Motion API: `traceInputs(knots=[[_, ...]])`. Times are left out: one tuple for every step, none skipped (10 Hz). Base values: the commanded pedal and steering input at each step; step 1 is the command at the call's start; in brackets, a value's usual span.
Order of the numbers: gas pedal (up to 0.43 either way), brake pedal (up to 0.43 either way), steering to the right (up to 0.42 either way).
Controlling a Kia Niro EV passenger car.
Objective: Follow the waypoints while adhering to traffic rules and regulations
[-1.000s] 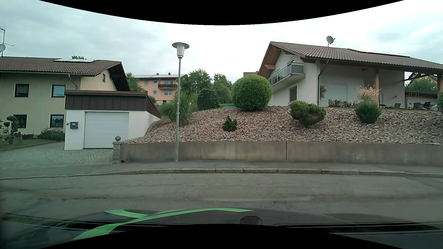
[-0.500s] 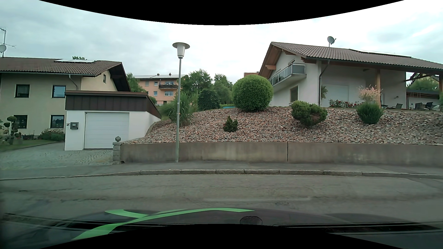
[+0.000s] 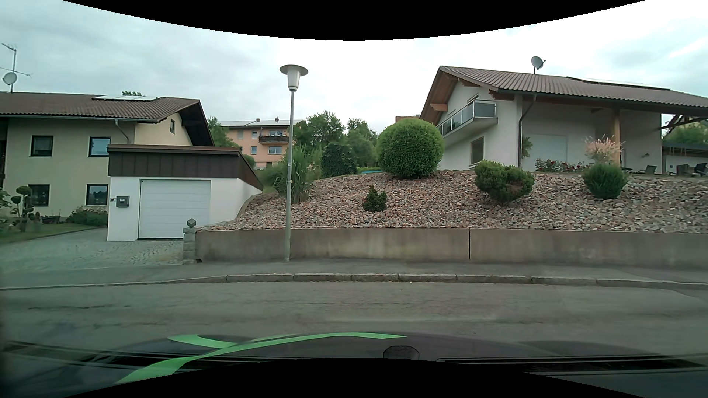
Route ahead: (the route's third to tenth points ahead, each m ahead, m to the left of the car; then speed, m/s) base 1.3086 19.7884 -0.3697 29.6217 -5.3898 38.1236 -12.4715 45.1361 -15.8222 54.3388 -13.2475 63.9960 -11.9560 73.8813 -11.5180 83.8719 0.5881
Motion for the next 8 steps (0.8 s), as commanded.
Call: traceInputs(knots=[[0.020, 0.000, -0.522], [0.028, 0.000, -0.560], [0.039, 0.000, -0.599], [0.047, 0.000, -0.630], [0.059, 0.000, -0.652], [0.067, 0.000, -0.668], [0.079, 0.000, -0.675], [0.087, 0.000, -0.675]])
